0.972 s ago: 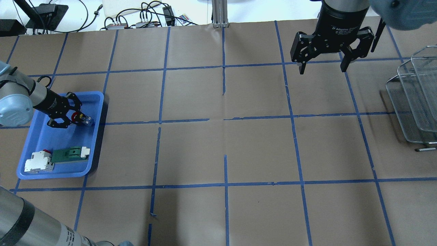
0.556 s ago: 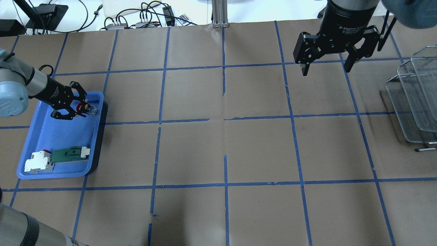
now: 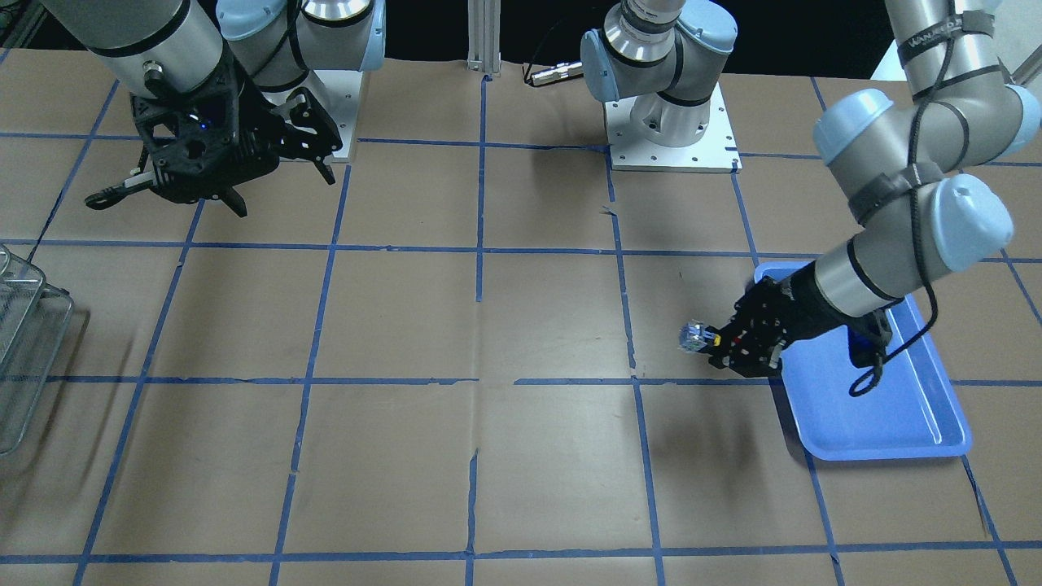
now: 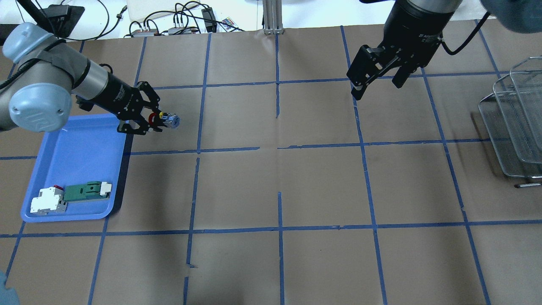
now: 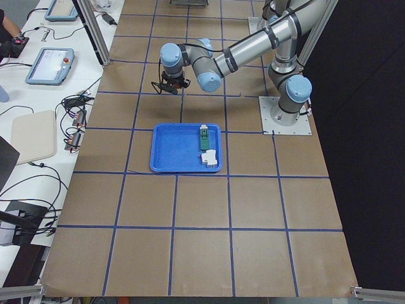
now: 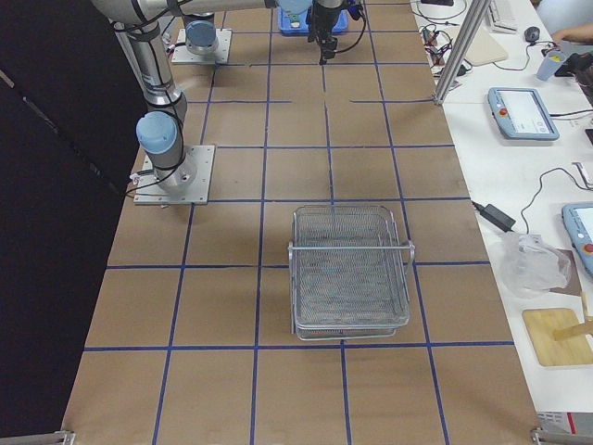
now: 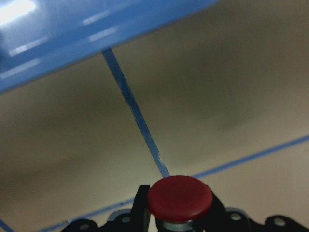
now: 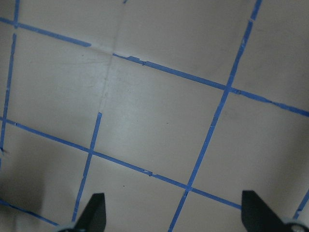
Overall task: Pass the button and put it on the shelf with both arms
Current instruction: 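Lift the button and carry it toward the right gripper while the right gripper lowers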
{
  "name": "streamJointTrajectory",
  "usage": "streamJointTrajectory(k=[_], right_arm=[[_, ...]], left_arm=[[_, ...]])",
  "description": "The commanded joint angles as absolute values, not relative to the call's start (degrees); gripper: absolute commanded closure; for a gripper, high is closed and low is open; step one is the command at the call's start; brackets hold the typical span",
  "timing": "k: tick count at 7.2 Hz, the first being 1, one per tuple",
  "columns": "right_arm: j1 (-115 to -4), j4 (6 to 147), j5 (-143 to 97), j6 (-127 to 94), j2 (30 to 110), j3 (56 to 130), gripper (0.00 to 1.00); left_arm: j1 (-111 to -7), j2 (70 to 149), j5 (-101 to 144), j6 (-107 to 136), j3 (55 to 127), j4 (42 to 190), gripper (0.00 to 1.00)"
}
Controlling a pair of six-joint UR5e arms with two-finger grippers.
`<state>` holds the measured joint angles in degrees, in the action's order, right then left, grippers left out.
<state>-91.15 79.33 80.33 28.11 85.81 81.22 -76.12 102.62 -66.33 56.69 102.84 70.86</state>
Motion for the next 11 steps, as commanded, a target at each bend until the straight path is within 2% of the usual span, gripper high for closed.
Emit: streamJointTrajectory(k=[1,3,5,8,11], right_arm=[[-91.1,78.8,79.7,49.0,85.9,81.6,0.00],[-91.1,80.2,77.9,62.8,85.9,81.8,0.00],[-91.2,86.0,76.6,74.6,86.7,85.1,0.00],[-91.3,93.0,70.3,82.4,92.6,94.0,0.00],[-91.6,94.9,70.0,82.0,92.9,94.6,0.00]], left_arm=[[-85.8,100.6,-59.5,72.3,102.0,70.9,1.00],[-92.6,100.6,-59.1,81.7,100.9,68.4,1.00],[-98.7,101.0,-55.7,92.0,98.5,65.3,1.00],[-105.3,101.3,-55.6,108.2,95.3,60.9,1.00],[-107.8,100.2,-55.3,112.1,96.0,58.3,1.00]])
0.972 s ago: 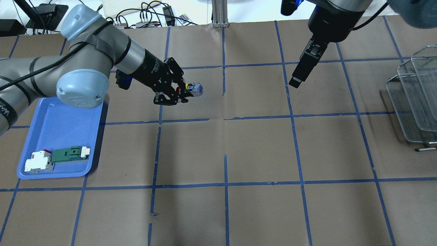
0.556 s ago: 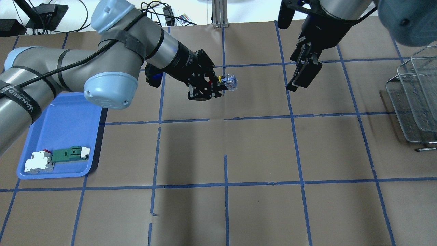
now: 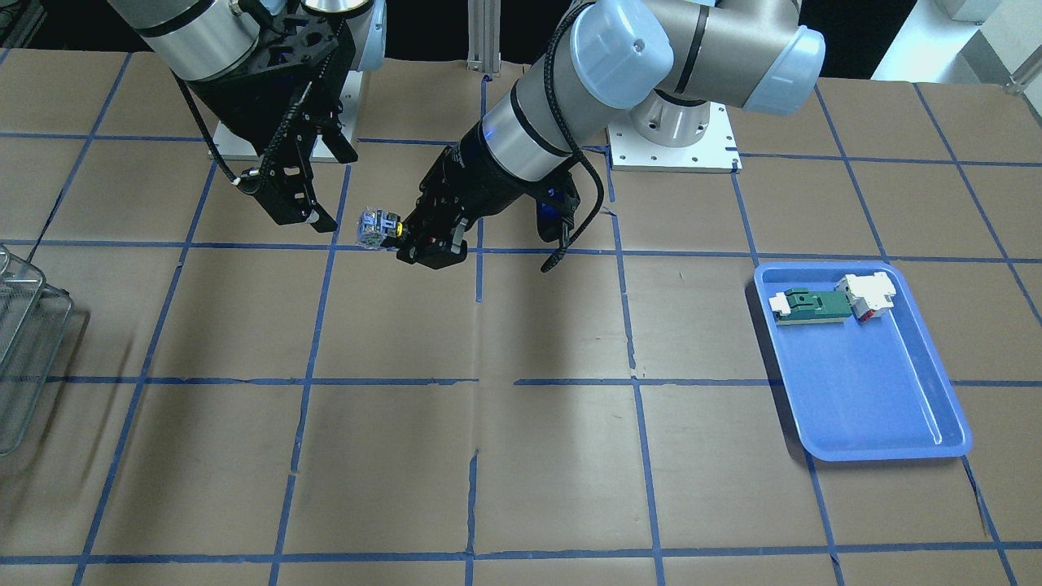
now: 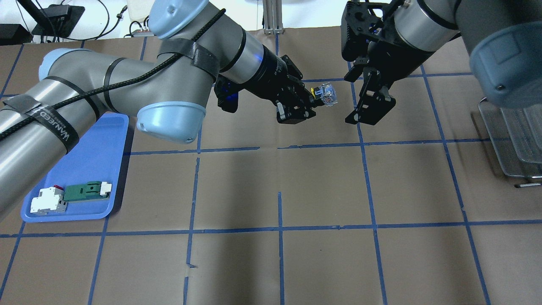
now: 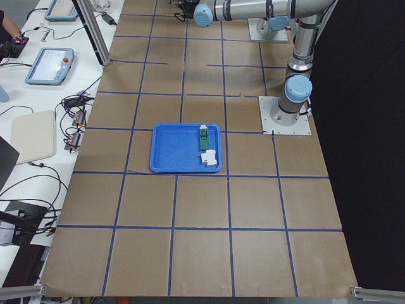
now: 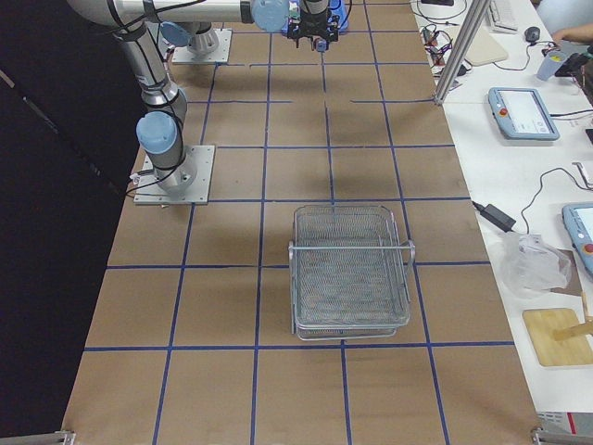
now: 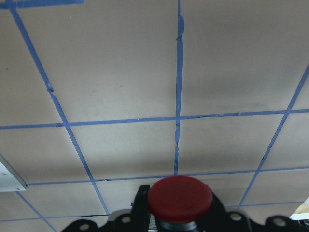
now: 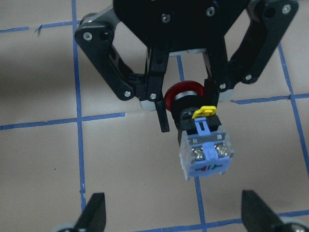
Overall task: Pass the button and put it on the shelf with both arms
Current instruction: 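Close the right gripper on the button's blue base beside the left gripper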
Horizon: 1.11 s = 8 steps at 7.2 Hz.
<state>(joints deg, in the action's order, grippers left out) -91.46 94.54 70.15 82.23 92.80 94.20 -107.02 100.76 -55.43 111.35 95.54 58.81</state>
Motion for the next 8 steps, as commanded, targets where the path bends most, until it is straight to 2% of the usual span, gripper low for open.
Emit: streamJointTrajectory(k=[1,8], right_arm=[[-91.5,95.4,70.2,82.8,92.7,94.5,0.00],[-91.5,94.9,70.5,81.8,93.1,94.6,0.00]], left_arm=[[-108.1,100.1,-52.8,112.2,96.0,58.2,1.00],[-108.6,98.0,-49.0,112.9,96.4,58.1,1.00]])
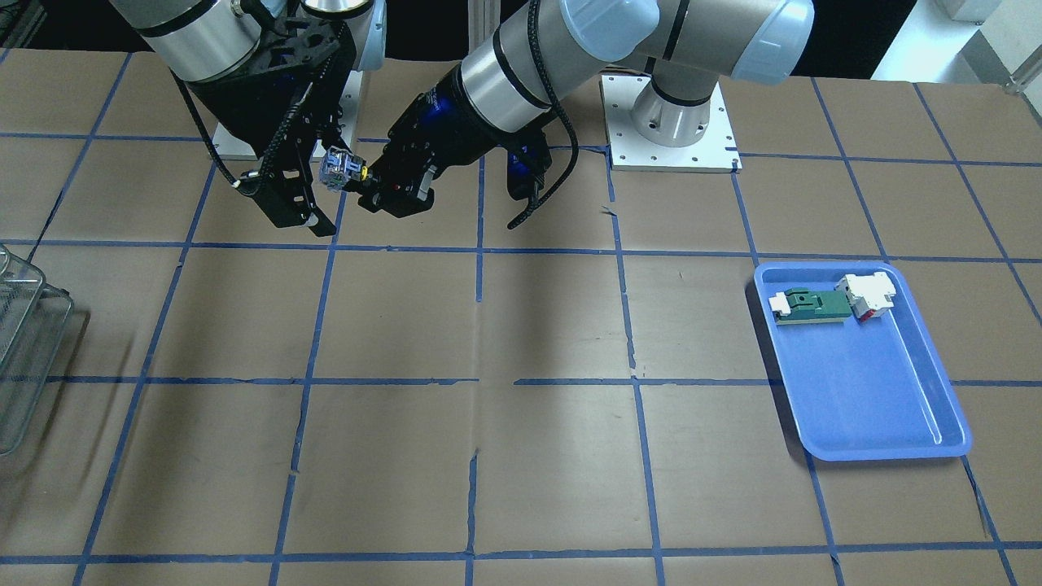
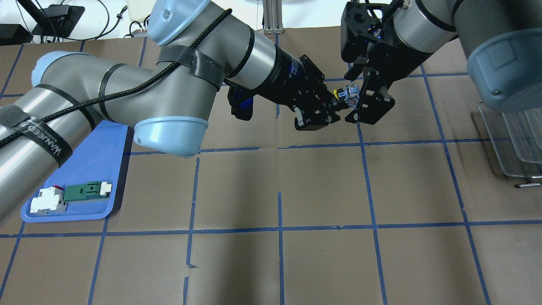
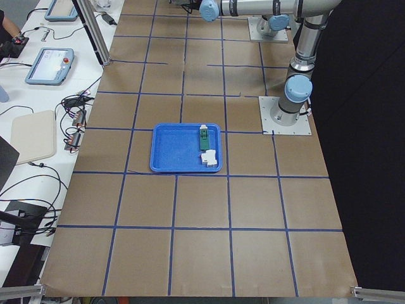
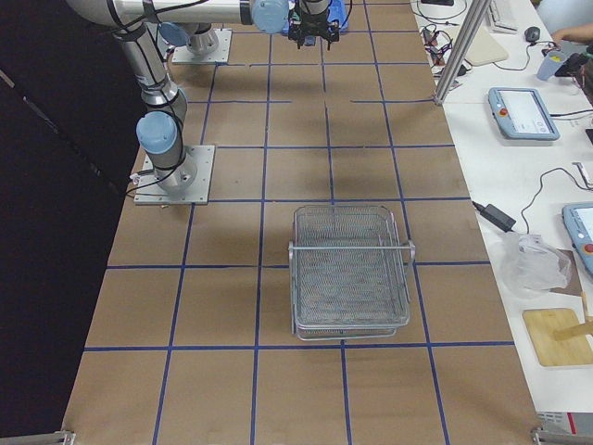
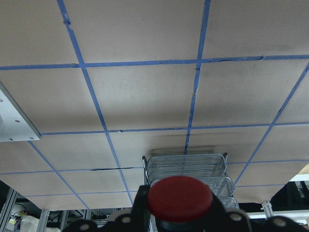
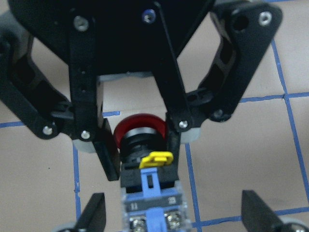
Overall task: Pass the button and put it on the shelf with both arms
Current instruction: 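Close the right gripper on the button's blue base beside the left gripper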
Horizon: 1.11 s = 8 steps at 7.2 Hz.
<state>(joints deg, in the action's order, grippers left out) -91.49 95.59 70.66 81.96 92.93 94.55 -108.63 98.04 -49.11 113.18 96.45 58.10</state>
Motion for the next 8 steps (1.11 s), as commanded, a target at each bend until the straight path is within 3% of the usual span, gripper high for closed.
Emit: streamJointTrajectory(k=[1,7,8], right_arm=[[-91.5,94.5,70.5,81.8,93.2,94.4,0.00],[-91.5,91.5,70.3,80.7,96.1,93.7,0.00],[-91.5,91.5,70.2,80.6,96.4,93.6,0.12]], left_arm=[[-108.6,98.0,-49.0,112.8,96.3,58.1,1.00],[-108.6,97.6,-49.0,112.6,95.9,58.1,1.00],[-108.6,97.6,-49.0,112.6,96.0,58.1,1.00]])
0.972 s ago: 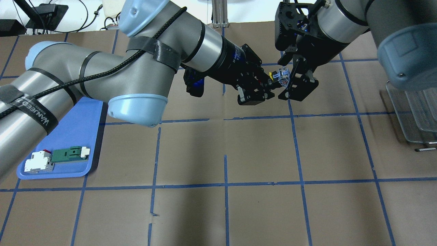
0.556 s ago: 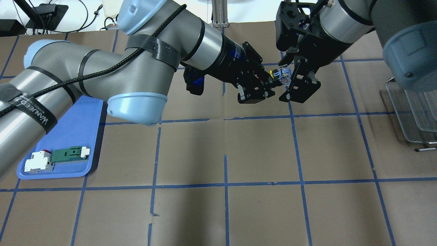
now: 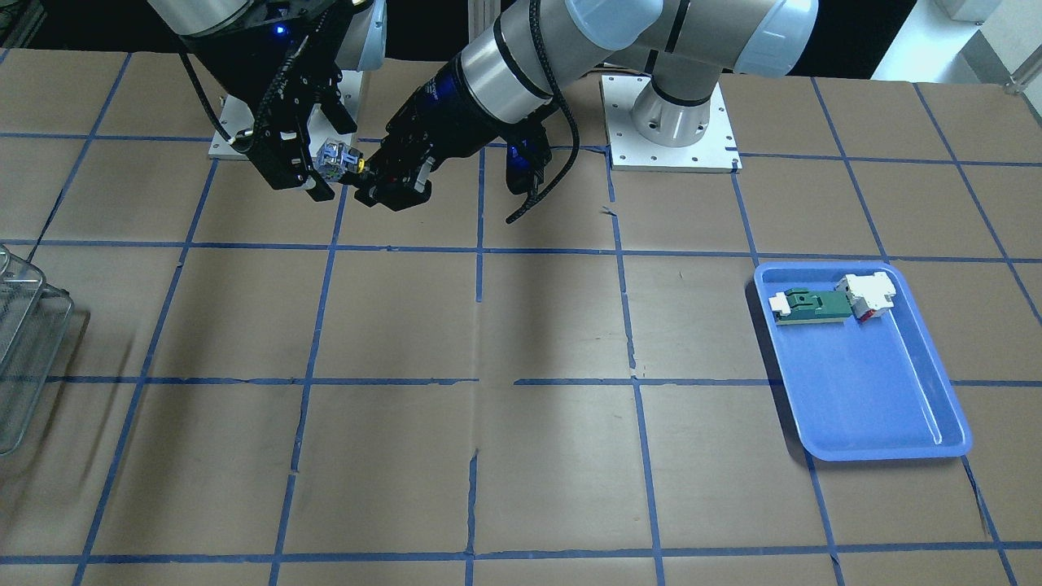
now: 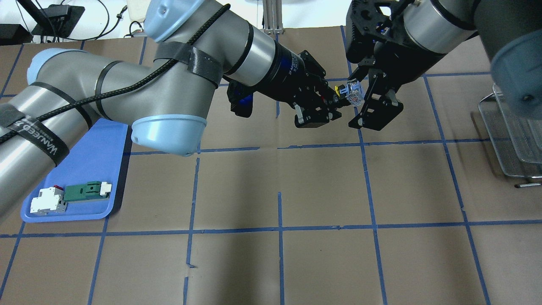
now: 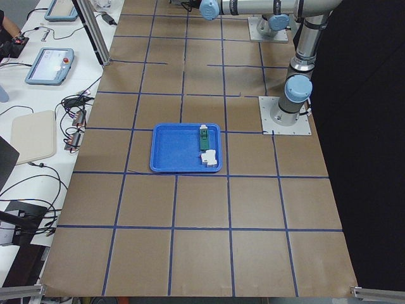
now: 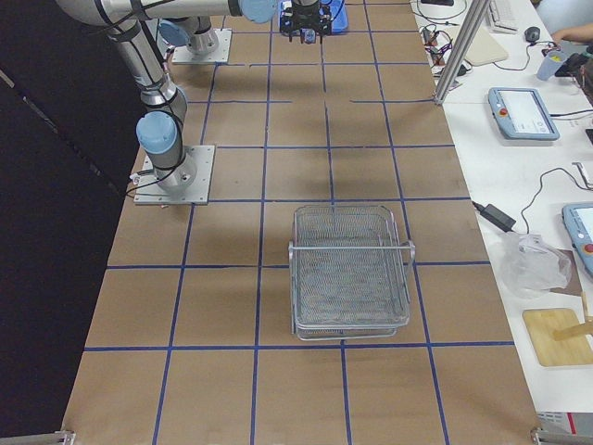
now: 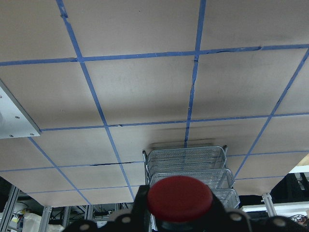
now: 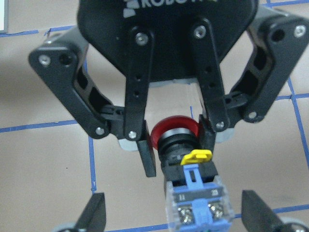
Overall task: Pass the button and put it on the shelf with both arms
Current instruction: 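Close the right gripper on the button's blue base beside the left gripper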
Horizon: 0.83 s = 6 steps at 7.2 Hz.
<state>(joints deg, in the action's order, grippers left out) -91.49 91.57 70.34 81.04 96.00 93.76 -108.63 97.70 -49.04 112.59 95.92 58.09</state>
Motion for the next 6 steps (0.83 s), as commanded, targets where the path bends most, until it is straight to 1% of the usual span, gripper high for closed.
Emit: streamJointTrajectory(k=[1,2,3,4,5,6], right_arm=[[-91.5,91.5,70.1,80.6,96.5,93.6,0.27],[-91.4,91.6,70.1,80.6,96.4,93.6,0.46],[-91.5,91.7,70.3,80.7,96.4,93.4,0.83],[-91.5,91.7,70.4,80.8,96.4,93.3,1.00],[-91.4,91.6,70.4,80.8,96.4,93.3,1.00],[-91.5,91.7,70.4,80.9,96.3,93.3,1.00]], left_arm=[[-108.6,97.6,-49.0,112.6,96.0,58.1,1.00],[-108.6,97.6,-49.0,112.6,96.0,58.1,1.00],[-108.6,97.6,-49.0,112.5,96.1,58.1,1.00],[-108.6,97.6,-49.0,112.4,96.2,58.1,1.00],[-108.6,97.5,-49.4,112.4,96.4,58.2,0.65],[-108.4,97.4,-50.1,113.2,96.3,58.2,0.36]])
